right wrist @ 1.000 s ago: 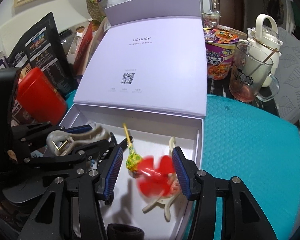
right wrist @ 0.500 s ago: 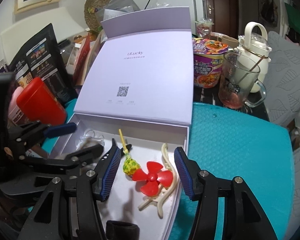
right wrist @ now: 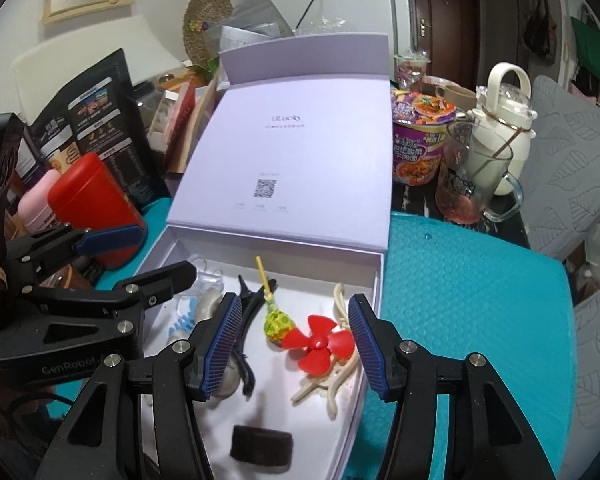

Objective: Organize rigid objects

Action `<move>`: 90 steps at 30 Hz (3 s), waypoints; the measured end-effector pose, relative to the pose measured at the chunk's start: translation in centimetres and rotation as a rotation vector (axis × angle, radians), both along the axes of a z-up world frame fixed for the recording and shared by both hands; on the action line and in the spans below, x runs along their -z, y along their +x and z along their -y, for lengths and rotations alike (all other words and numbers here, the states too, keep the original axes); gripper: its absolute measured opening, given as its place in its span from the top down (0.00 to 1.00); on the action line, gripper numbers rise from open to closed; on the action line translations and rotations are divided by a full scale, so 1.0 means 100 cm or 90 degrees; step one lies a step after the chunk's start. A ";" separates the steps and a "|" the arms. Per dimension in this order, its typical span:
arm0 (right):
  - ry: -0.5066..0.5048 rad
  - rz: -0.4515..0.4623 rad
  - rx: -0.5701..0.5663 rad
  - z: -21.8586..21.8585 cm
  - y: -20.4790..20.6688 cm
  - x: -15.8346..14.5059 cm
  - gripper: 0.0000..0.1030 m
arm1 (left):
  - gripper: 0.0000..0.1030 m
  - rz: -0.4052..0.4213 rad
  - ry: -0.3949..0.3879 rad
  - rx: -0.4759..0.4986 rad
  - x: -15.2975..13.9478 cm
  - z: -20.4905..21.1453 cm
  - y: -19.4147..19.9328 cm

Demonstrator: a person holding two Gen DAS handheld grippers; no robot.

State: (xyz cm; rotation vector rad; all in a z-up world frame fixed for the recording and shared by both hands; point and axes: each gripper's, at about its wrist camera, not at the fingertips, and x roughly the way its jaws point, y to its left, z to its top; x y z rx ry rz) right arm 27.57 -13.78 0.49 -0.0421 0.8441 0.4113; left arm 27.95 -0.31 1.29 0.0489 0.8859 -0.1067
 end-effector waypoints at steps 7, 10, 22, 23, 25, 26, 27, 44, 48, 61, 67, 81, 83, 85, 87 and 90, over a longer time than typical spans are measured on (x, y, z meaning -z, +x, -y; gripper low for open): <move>0.001 0.034 -0.002 -0.004 -0.024 -0.024 0.46 | 0.34 0.041 0.005 -0.004 -0.028 -0.003 -0.025; 0.002 0.051 -0.007 -0.005 -0.036 -0.037 0.46 | 0.34 0.060 0.007 -0.006 -0.041 -0.004 -0.037; 0.003 0.121 -0.015 -0.006 -0.093 -0.081 0.46 | 0.34 0.124 0.007 -0.008 -0.087 -0.006 -0.093; 0.004 0.127 -0.016 -0.006 -0.098 -0.084 0.45 | 0.34 0.128 0.006 -0.007 -0.090 -0.005 -0.097; 0.005 0.140 -0.018 -0.005 -0.110 -0.090 0.44 | 0.34 0.140 0.005 -0.006 -0.097 -0.004 -0.109; 0.005 0.145 -0.018 -0.004 -0.114 -0.092 0.44 | 0.34 0.146 0.005 -0.006 -0.100 -0.004 -0.115; 0.006 0.153 -0.017 -0.004 -0.121 -0.096 0.44 | 0.34 0.149 0.005 -0.006 -0.103 -0.004 -0.119; 0.008 0.223 -0.002 0.004 -0.214 -0.117 0.37 | 0.19 0.210 -0.010 0.009 -0.123 -0.003 -0.213; 0.004 0.227 0.004 0.005 -0.230 -0.112 0.33 | 0.13 0.225 -0.005 0.005 -0.121 -0.004 -0.233; -0.016 0.231 0.033 0.005 -0.277 -0.085 0.27 | 0.13 0.205 -0.010 -0.011 -0.092 -0.006 -0.276; -0.031 0.215 0.049 0.002 -0.289 -0.068 0.27 | 0.13 0.188 -0.008 -0.014 -0.072 -0.005 -0.286; -0.034 0.183 0.073 0.003 -0.301 -0.041 0.27 | 0.13 0.162 -0.020 -0.010 -0.045 -0.007 -0.297; -0.035 0.182 0.075 0.003 -0.301 -0.041 0.27 | 0.13 0.159 -0.022 -0.011 -0.043 -0.008 -0.297; -0.038 0.181 0.073 0.002 -0.301 -0.040 0.27 | 0.13 0.157 -0.024 -0.013 -0.042 -0.009 -0.297; -0.040 0.181 0.073 0.001 -0.301 -0.040 0.27 | 0.13 0.156 -0.026 -0.014 -0.041 -0.009 -0.298; -0.038 0.183 0.073 0.001 -0.302 -0.040 0.27 | 0.13 0.157 -0.028 -0.015 -0.041 -0.010 -0.298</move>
